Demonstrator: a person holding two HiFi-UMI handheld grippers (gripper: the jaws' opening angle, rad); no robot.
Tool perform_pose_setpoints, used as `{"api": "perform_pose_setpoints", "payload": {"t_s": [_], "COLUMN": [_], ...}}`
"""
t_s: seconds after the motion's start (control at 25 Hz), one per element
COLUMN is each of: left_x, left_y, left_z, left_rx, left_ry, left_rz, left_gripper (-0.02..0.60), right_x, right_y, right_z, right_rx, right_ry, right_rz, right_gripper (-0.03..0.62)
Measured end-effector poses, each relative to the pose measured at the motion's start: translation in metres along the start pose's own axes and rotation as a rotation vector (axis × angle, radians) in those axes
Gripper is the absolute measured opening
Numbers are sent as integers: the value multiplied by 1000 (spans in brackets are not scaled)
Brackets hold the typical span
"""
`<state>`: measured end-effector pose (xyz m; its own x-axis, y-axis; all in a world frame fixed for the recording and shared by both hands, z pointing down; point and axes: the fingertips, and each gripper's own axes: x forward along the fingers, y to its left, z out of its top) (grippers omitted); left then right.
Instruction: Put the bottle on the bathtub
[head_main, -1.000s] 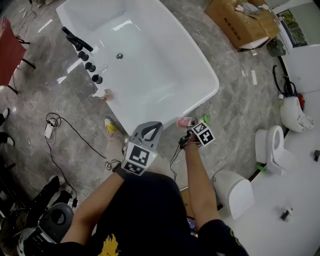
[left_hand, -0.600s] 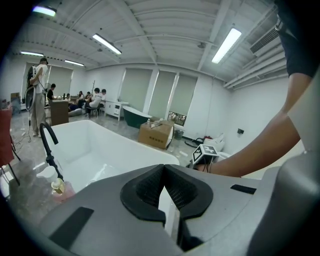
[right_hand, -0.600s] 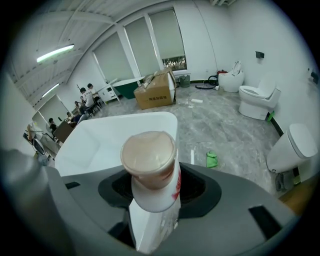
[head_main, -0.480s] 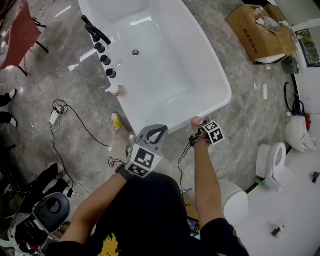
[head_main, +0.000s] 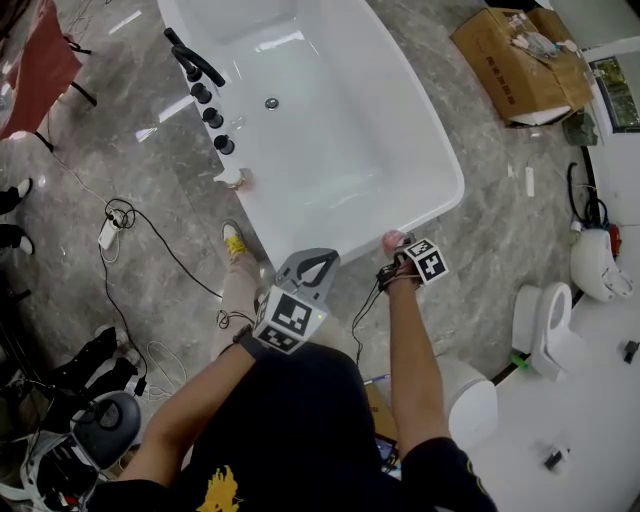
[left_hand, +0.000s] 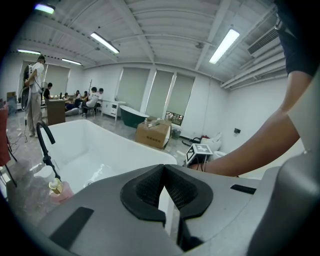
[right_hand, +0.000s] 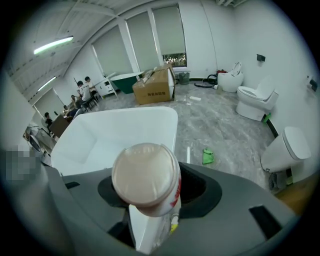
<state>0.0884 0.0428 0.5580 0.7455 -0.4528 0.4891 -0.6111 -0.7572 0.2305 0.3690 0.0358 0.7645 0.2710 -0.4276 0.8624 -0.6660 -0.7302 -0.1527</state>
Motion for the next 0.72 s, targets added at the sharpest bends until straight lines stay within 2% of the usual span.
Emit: {"api": "perform_pose_setpoints", "payload": {"t_s": [0.12, 0.36, 0.52, 0.64, 0.72], "left_x": [-2, 1, 2, 4, 6], "left_y": [1, -5, -6, -7, -8], "left_z": [-1, 3, 0, -2, -2], "left_rx": [-1, -1, 3, 0, 2], "left_ry": [-3, -9, -2, 4, 5], "left_rz": [-1, 1, -2, -4, -7], "left_gripper": [17, 17, 17, 17, 17], "right_x": [1, -2, 0, 5, 5], "right_y": [2, 13, 14, 16, 16], "right_z": [0, -7, -11, -17, -18], "right_rx": [1, -150, -105, -86, -90], "right_ry": [15, 4, 13, 54, 55], "right_rz": [-14, -1, 38, 83, 97], "right_gripper": [219, 233, 241, 293, 304]}}
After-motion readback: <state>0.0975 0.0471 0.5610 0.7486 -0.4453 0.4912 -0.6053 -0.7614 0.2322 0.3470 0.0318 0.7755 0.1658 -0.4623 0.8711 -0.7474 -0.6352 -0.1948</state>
